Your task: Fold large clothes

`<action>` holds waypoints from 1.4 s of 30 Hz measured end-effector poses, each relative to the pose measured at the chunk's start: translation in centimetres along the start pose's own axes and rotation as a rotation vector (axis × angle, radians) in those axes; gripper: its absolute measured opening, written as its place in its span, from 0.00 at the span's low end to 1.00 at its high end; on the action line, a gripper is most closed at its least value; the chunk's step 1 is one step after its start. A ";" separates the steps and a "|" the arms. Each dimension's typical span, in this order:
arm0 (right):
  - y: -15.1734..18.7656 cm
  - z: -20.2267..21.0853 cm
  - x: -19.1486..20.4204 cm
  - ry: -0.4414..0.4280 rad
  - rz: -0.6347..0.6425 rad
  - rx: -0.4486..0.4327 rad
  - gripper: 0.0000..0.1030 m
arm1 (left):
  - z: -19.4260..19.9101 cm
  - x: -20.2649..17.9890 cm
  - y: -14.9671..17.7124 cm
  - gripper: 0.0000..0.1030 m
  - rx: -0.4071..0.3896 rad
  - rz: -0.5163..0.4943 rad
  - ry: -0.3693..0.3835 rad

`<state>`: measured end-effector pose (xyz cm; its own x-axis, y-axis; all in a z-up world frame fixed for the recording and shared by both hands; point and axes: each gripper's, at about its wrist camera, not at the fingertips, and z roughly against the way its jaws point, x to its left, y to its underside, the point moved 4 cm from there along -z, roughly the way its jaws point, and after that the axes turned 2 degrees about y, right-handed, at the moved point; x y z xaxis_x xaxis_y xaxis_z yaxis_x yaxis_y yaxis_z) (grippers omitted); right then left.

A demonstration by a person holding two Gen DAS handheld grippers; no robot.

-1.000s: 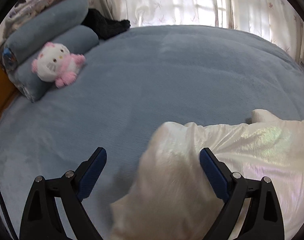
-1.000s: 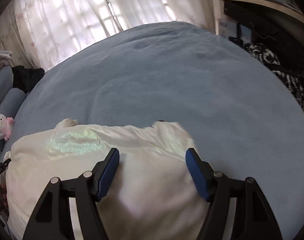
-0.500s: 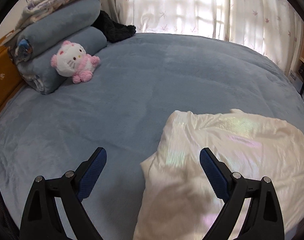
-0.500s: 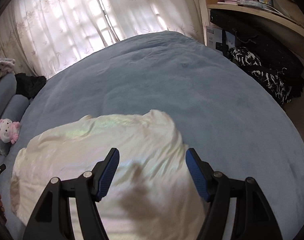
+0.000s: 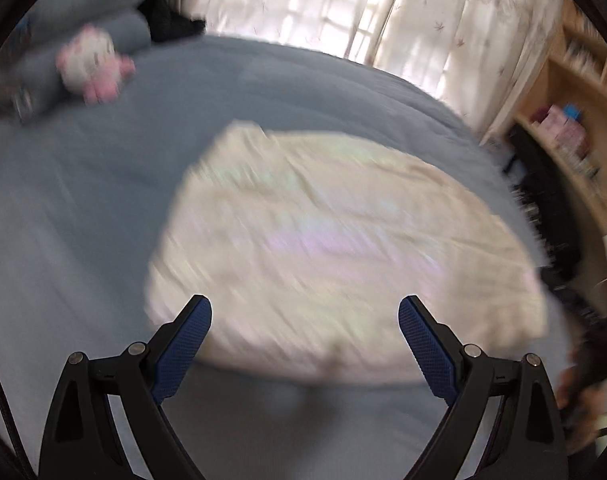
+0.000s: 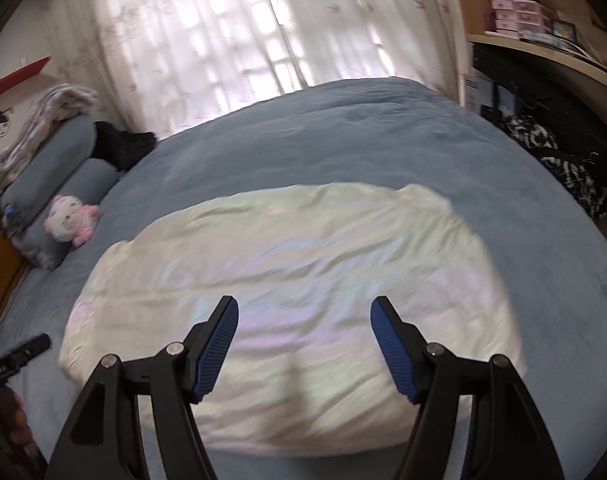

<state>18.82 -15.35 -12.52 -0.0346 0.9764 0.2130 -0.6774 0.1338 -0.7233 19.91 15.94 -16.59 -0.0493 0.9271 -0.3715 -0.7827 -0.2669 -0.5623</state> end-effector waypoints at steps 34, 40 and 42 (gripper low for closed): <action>6.9 -2.5 5.0 -0.135 0.005 0.036 0.67 | -11.7 5.3 3.9 0.91 -0.082 0.419 0.258; 5.5 -3.7 5.8 -0.149 0.032 0.019 0.67 | -13.5 5.4 1.7 0.92 -0.114 0.454 0.245; 4.6 -4.2 6.3 -0.140 0.055 0.008 0.67 | -13.8 5.5 1.1 0.91 -0.134 0.474 0.243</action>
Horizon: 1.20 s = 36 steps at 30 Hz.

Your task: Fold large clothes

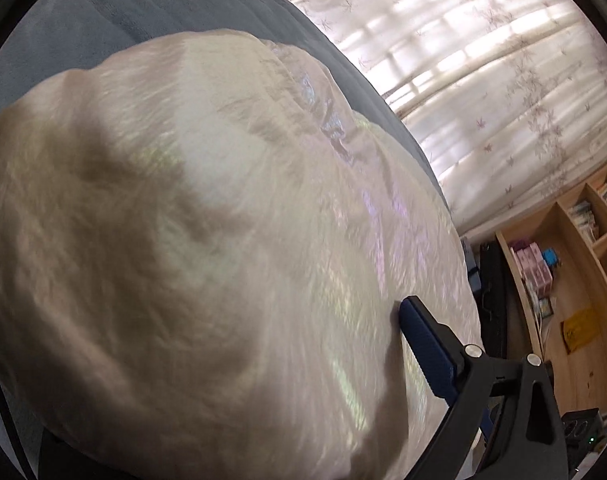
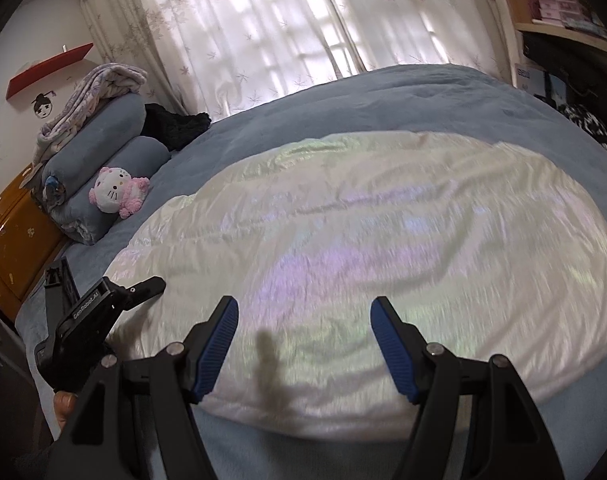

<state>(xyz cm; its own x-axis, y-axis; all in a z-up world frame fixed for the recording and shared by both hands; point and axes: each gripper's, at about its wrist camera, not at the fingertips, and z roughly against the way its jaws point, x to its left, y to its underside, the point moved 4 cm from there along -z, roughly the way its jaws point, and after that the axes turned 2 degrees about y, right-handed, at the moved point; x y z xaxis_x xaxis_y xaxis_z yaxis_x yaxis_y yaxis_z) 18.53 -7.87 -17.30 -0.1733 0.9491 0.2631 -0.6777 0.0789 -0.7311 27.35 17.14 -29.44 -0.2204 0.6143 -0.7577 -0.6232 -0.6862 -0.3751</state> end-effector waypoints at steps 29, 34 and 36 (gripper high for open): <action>-2.6 -13.7 -1.5 0.123 0.033 0.069 0.26 | 4.2 -14.2 2.1 0.43 -0.302 -0.625 -0.134; -2.7 -14.0 -2.2 0.080 0.004 0.063 0.26 | 4.6 -17.2 3.8 0.43 -0.324 -0.738 -0.123; -2.7 -14.0 -2.5 0.059 -0.013 0.061 0.25 | 4.6 -18.4 4.7 0.43 -0.332 -0.796 -0.115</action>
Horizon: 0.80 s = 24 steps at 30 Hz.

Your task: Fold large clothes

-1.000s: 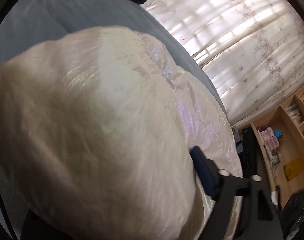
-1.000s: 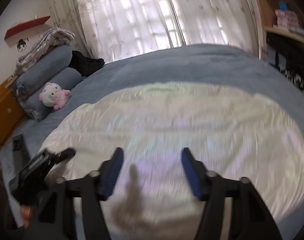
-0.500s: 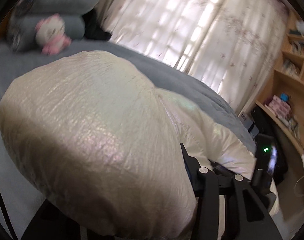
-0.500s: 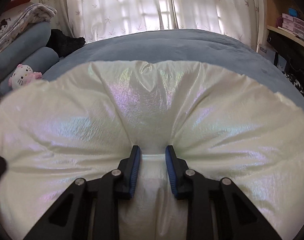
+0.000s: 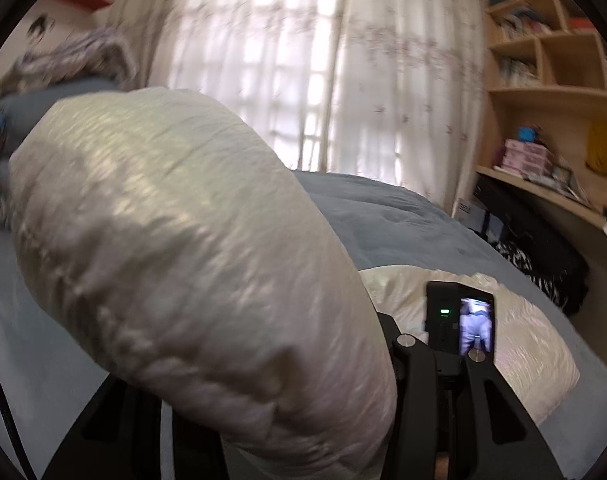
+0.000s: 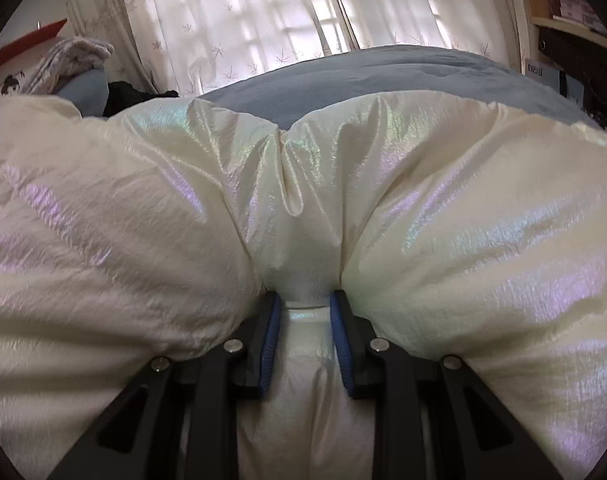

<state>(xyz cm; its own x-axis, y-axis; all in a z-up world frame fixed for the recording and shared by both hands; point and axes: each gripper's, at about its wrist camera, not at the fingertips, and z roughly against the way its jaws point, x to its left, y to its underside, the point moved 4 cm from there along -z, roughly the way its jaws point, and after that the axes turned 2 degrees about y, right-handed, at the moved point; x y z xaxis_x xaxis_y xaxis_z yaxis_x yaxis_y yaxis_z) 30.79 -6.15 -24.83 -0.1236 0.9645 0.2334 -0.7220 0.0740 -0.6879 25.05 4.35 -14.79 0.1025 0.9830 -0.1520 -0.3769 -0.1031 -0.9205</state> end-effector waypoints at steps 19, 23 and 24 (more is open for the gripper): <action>-1.4 0.5 -2.0 -0.178 -0.116 0.132 0.25 | 1.8 -10.2 -1.1 0.44 -0.004 -0.359 0.027; -2.9 2.4 -3.7 -0.250 -0.136 0.257 0.24 | 2.6 -11.1 -0.8 0.44 0.002 -0.416 0.028; -3.1 3.2 -4.1 -0.249 -0.131 0.255 0.24 | 2.8 -11.6 -0.7 0.44 0.008 -0.436 0.028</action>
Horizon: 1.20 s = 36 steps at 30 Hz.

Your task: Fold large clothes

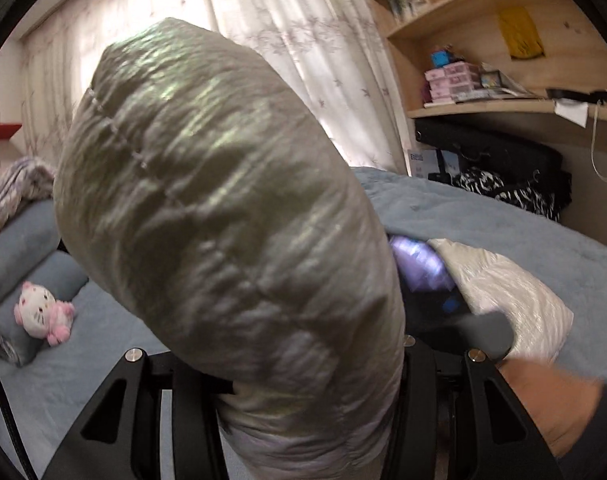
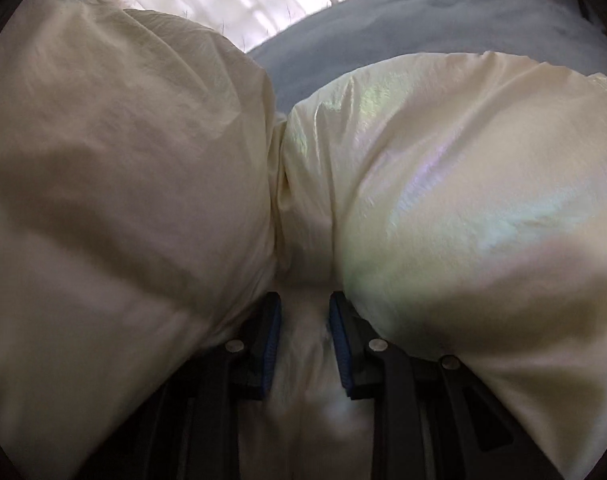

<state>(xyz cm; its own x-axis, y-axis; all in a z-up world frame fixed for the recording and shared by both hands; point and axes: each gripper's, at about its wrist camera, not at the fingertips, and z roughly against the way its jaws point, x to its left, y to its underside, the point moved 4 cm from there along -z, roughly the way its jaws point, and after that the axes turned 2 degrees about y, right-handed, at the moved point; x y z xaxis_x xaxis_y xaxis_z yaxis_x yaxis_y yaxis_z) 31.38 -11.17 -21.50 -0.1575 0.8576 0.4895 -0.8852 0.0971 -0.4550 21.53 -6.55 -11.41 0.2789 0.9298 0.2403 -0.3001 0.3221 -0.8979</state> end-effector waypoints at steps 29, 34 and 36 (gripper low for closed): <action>10.8 19.5 -18.8 0.289 -0.433 -0.405 0.25 | -0.6 -17.9 9.8 0.48 0.080 -0.884 -0.121; 11.7 19.7 -18.9 0.275 -0.433 -0.406 0.25 | 0.4 -17.9 9.4 0.55 0.090 -0.882 -0.094; 11.5 19.9 -18.9 0.275 -0.422 -0.407 0.25 | 0.4 -17.7 8.4 0.61 0.102 -0.878 -0.071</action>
<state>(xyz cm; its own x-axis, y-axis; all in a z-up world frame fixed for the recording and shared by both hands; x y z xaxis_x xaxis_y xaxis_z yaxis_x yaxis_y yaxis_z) 15.45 -36.26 -21.20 0.3331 0.7967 0.5043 -0.6013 0.5914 -0.5373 13.67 -20.24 -23.07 0.3907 0.3472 0.8526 -0.0849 0.9358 -0.3422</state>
